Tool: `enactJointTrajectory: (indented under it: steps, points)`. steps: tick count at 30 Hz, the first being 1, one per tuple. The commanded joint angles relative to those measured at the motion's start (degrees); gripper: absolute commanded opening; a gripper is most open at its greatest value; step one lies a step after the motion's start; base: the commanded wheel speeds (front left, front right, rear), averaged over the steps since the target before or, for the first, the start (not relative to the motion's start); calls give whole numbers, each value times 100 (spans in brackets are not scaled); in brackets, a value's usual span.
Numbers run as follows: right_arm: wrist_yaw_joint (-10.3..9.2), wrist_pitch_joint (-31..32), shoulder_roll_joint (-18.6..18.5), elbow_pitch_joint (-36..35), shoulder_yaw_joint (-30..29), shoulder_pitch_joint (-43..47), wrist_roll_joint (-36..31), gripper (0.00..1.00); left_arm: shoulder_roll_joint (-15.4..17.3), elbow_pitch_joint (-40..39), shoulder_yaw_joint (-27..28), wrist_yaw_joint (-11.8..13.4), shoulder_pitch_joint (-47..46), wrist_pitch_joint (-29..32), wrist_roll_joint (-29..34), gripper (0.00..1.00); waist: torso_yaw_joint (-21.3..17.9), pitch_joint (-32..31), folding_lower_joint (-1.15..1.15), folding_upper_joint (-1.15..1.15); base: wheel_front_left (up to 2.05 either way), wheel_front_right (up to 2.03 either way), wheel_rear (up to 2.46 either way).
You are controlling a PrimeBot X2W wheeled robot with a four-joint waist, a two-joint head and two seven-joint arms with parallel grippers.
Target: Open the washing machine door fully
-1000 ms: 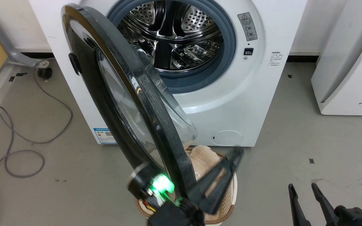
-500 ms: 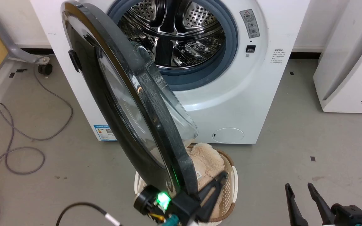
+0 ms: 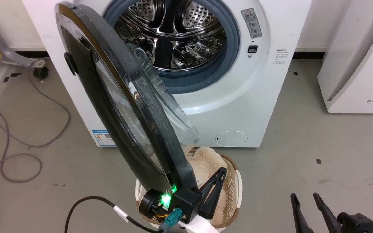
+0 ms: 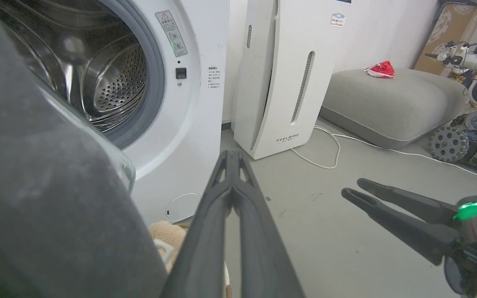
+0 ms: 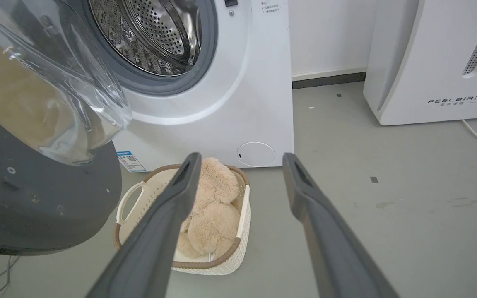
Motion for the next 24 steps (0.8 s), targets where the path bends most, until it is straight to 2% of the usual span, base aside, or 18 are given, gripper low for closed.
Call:
enactJointTrajectory:
  steps: [1,15,24]
  points:
    - [-4,-28,25,25,14,-58,66,100,58,15,65,99,-6,-25,-32,0,15,-6,0,0,0,0,0]
    - [-4,23,25,111,-8,24,71,100,462,-860,185,570,1023,80,-132,0,372,-133,0,0,0,0,0]
    - [-4,83,25,121,-112,151,69,100,679,-1425,336,883,1476,168,-154,0,837,-227,0,0,0,0,0]
